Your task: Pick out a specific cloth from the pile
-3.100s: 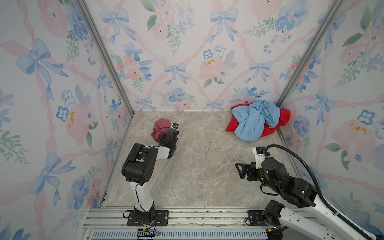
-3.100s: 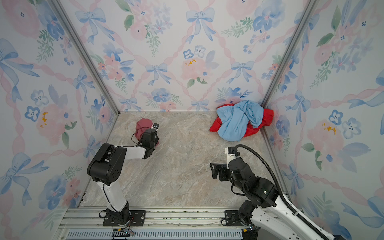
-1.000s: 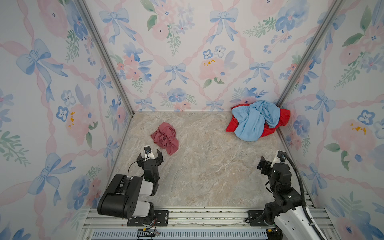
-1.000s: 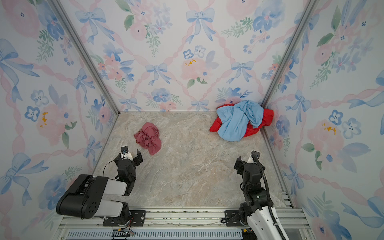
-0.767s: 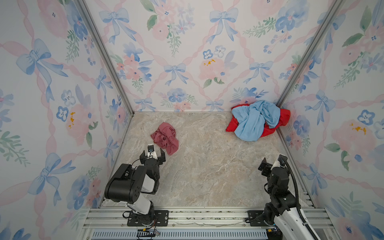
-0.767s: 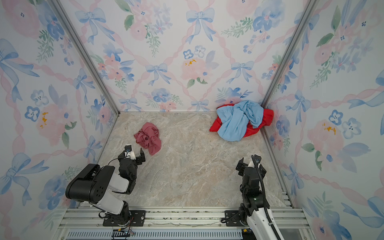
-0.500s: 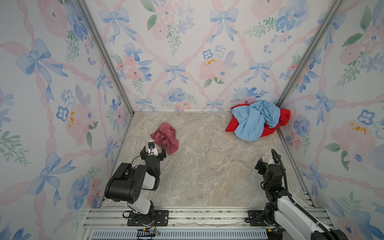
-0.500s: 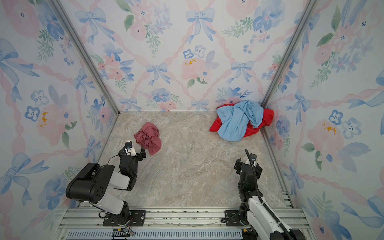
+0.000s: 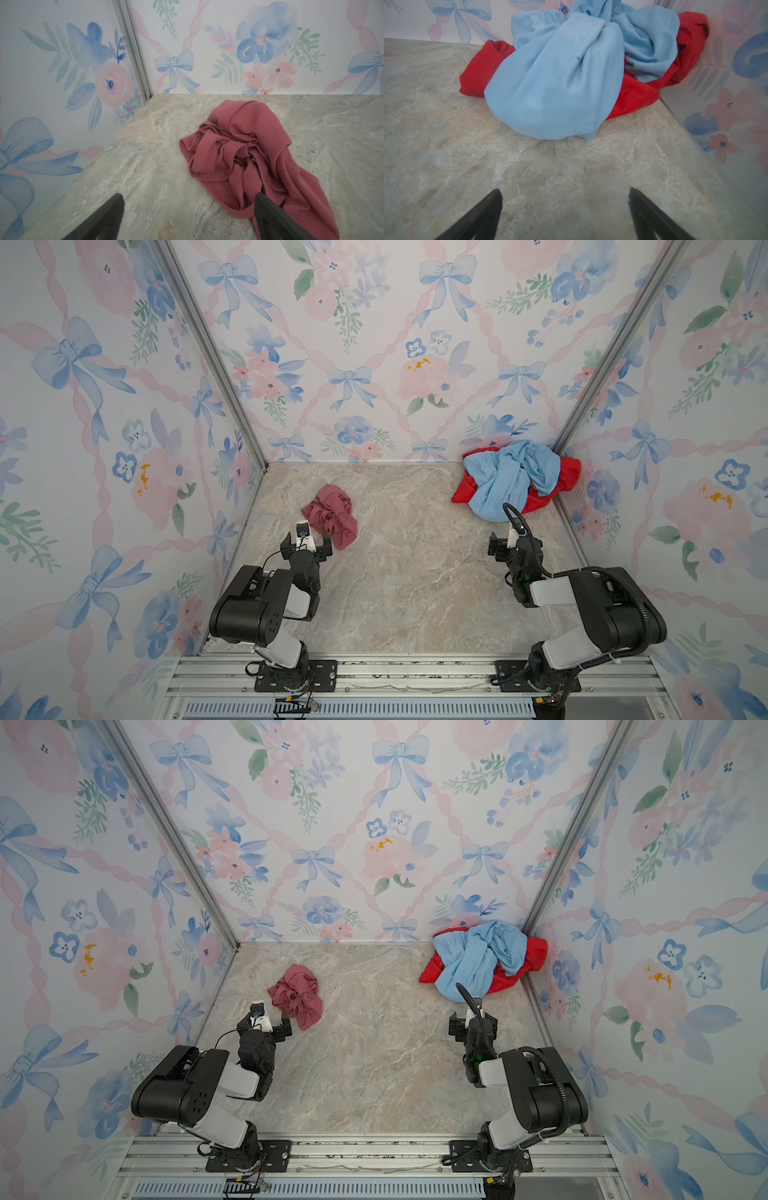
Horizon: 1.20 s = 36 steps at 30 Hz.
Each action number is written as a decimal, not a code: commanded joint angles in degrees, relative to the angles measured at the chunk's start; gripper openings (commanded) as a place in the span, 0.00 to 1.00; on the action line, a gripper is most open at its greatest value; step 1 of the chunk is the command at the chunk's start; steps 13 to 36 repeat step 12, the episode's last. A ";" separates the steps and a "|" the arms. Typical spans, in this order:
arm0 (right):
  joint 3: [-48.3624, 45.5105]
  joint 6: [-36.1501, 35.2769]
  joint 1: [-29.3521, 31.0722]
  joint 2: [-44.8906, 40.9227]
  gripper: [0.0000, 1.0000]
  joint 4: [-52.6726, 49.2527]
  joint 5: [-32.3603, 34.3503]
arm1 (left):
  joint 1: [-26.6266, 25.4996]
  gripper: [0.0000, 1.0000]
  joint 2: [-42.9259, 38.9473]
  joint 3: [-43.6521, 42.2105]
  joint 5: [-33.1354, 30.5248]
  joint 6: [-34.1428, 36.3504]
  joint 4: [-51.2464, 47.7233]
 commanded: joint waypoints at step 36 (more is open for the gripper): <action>3.91 1.08 -2.04 -0.20 0.97 -0.63 -2.78 | 2.05 0.98 -1.56 0.35 1.09 -2.97 -2.70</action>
